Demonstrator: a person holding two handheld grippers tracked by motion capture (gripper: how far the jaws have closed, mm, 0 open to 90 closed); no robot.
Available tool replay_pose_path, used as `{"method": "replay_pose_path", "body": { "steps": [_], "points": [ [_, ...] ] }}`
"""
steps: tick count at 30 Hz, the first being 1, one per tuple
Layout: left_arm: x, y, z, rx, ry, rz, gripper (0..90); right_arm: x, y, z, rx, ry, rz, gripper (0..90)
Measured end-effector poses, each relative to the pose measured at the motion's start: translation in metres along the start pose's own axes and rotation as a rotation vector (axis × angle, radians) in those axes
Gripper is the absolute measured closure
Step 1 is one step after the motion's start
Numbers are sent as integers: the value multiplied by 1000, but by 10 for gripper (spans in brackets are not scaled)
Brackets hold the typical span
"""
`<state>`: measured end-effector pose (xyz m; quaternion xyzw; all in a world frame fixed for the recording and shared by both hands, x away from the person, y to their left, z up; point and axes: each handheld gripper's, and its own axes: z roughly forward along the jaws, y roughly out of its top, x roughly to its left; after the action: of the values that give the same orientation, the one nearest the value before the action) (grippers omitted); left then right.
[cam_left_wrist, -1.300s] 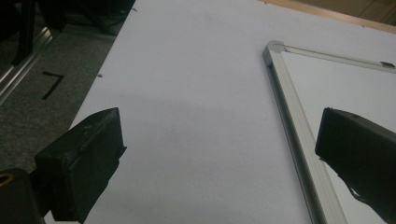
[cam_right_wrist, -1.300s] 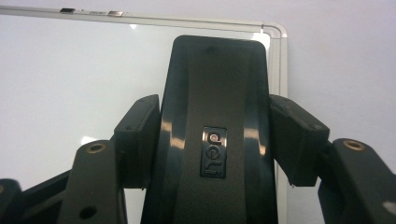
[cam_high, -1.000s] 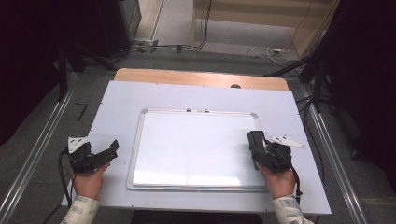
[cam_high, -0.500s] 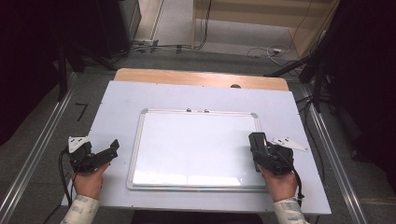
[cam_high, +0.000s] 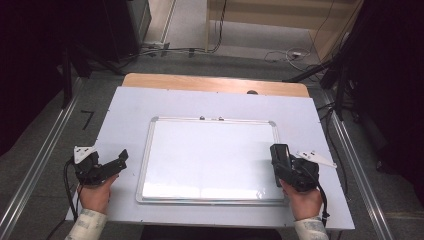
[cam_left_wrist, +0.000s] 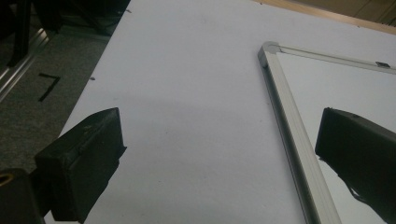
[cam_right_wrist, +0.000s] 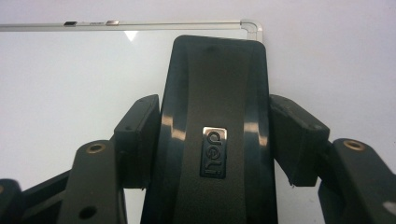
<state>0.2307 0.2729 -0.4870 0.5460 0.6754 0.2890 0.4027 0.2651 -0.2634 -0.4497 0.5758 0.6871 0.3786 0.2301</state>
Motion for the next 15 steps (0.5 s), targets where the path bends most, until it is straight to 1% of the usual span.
{"method": "replay_pose_path", "body": {
  "steps": [5, 15],
  "points": [
    [-1, 0, 1, -1, -4, 2, 15, 3, -4, -3, 3, -2, 12, 368],
    [-3, 1, 2, 1, -7, 6, 15, 11, -13, -9, 4, -29, -1, 367]
  ]
}}
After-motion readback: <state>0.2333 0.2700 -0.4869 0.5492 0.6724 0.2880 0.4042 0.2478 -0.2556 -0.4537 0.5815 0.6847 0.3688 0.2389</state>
